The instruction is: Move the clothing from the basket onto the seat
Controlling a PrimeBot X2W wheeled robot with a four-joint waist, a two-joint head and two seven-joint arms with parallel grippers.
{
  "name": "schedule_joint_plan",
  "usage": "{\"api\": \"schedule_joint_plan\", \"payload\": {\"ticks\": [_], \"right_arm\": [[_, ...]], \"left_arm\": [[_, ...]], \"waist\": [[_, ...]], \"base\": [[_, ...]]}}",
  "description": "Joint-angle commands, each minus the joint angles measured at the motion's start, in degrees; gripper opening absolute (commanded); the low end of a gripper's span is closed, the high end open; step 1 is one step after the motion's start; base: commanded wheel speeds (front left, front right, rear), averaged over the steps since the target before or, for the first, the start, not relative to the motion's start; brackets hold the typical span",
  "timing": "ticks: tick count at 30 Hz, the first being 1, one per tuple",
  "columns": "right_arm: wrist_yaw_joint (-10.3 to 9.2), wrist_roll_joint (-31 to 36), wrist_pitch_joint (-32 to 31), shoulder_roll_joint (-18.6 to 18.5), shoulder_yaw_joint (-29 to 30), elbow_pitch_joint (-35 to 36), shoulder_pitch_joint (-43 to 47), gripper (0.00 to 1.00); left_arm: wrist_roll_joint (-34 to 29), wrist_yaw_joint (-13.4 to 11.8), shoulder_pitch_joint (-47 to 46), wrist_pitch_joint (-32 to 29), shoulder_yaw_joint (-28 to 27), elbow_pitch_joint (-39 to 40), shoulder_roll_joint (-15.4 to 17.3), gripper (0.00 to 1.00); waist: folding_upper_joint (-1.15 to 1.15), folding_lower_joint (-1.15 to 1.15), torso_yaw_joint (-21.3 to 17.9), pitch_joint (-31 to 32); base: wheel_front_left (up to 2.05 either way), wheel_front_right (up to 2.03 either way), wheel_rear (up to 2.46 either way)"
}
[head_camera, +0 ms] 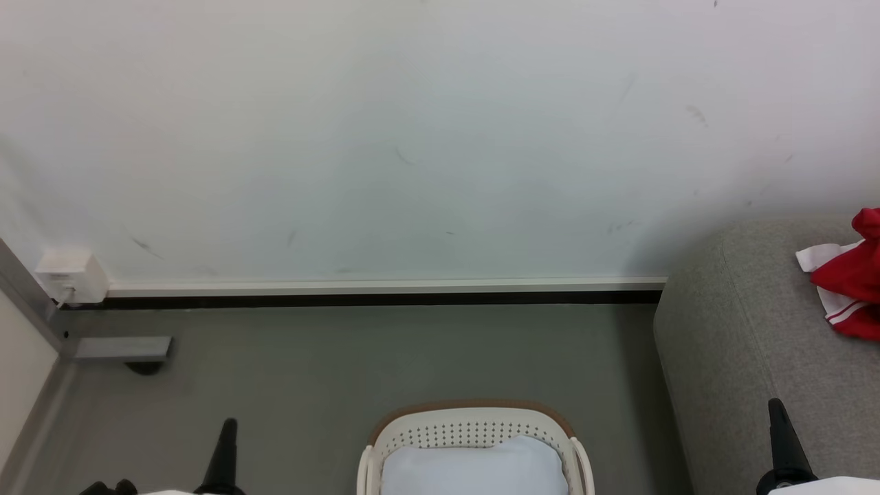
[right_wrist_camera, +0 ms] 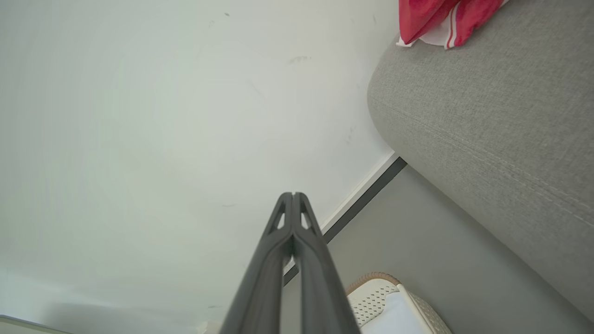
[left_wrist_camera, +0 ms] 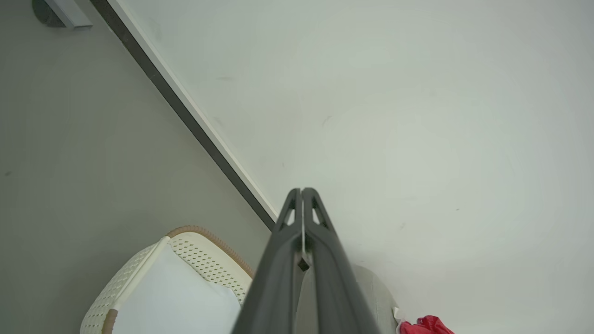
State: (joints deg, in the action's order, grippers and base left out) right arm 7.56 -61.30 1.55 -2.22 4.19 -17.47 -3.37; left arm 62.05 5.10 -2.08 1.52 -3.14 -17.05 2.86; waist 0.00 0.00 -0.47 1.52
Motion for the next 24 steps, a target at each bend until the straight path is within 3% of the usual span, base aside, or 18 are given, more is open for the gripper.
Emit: {"api": "schedule_joint_plan", "payload": {"ticks": [1,24], "right_arm": [[-0.07,-1.8,-0.4,-0.7,0.3,0.9,-1.1,0.0],[-0.09,-13.9,-3.6,-0.8,1.2,2.0,-2.0,0.0]], "left_arm": [[1.7,0.4,-1.2,-0.4,-0.4,0.8,0.3,0.0],[13.7,1.3,-2.7,-3.6,-1.7,1.7,0.2,0.0]], "waist": [[0.0,0.0,0.0,0.0],[0.0,0.0,0.2,-0.6]], "base": [[0.0,0.0,0.0],[0.0,0.0,0.0]]}}
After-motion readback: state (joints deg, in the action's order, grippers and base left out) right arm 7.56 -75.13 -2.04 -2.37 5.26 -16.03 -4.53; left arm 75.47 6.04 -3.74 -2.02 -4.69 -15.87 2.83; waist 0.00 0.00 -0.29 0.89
